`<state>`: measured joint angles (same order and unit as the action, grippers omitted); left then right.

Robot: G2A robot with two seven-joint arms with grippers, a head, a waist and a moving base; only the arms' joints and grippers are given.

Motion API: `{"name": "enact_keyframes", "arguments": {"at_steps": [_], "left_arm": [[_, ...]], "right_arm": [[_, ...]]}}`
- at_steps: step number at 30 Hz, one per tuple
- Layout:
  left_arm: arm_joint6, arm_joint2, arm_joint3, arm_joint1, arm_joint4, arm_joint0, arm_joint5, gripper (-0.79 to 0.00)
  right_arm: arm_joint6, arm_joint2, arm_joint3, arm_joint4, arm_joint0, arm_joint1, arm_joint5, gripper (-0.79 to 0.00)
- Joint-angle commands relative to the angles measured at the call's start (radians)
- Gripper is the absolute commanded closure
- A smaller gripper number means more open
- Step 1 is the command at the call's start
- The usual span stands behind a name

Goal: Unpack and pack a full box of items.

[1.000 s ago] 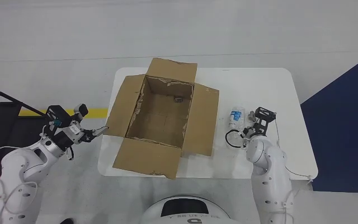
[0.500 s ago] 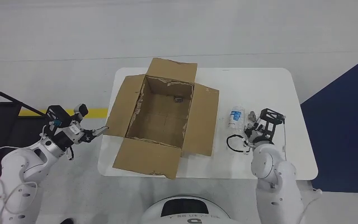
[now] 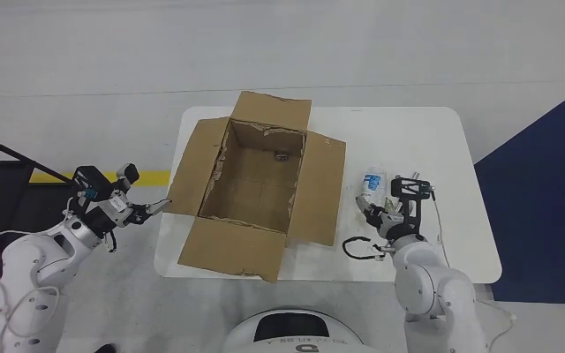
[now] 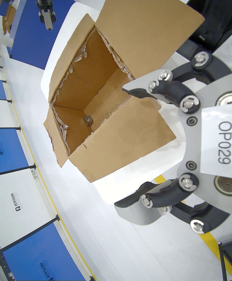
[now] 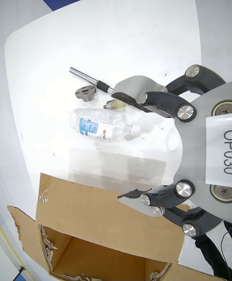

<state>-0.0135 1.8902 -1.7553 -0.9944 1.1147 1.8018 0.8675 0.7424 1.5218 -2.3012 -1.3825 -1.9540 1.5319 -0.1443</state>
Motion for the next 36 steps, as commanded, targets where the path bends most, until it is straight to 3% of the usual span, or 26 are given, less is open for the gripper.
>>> {"name": "enact_keyframes", "arguments": {"at_steps": [1,5,8,14,23,26,30,36], "left_arm": [[0.0,0.0,0.0,0.0,0.0,0.0,0.0,-0.785],[0.0,0.0,0.0,0.0,0.0,0.0,0.0,-0.785],[0.0,0.0,0.0,0.0,0.0,0.0,0.0,-0.785],[0.0,0.0,0.0,0.0,0.0,0.0,0.0,-0.785],[0.0,0.0,0.0,0.0,0.0,0.0,0.0,-0.785],[0.0,0.0,0.0,0.0,0.0,0.0,0.0,-0.785],[0.0,0.0,0.0,0.0,0.0,0.0,0.0,-0.785],[0.0,0.0,0.0,0.0,0.0,0.0,0.0,-0.785]], "right_arm": [[-0.062,-0.031,-0.013,0.057,0.007,-0.001,0.046,-0.785],[-0.027,-0.179,-0.019,-0.117,0.085,-0.006,0.128,-0.785],[0.033,-0.321,0.024,-0.216,0.193,-0.001,0.133,-0.785],[0.186,-0.556,0.235,-0.301,0.449,0.034,0.06,-0.785],[0.186,-0.556,0.235,-0.301,0.449,0.034,0.06,-0.785],[0.127,-0.554,0.264,-0.272,0.453,0.033,0.08,-0.785],[0.183,-0.625,0.457,-0.245,0.601,0.053,0.138,-0.785],[0.151,-0.713,0.802,-0.121,0.838,0.111,0.062,-0.785]]}}
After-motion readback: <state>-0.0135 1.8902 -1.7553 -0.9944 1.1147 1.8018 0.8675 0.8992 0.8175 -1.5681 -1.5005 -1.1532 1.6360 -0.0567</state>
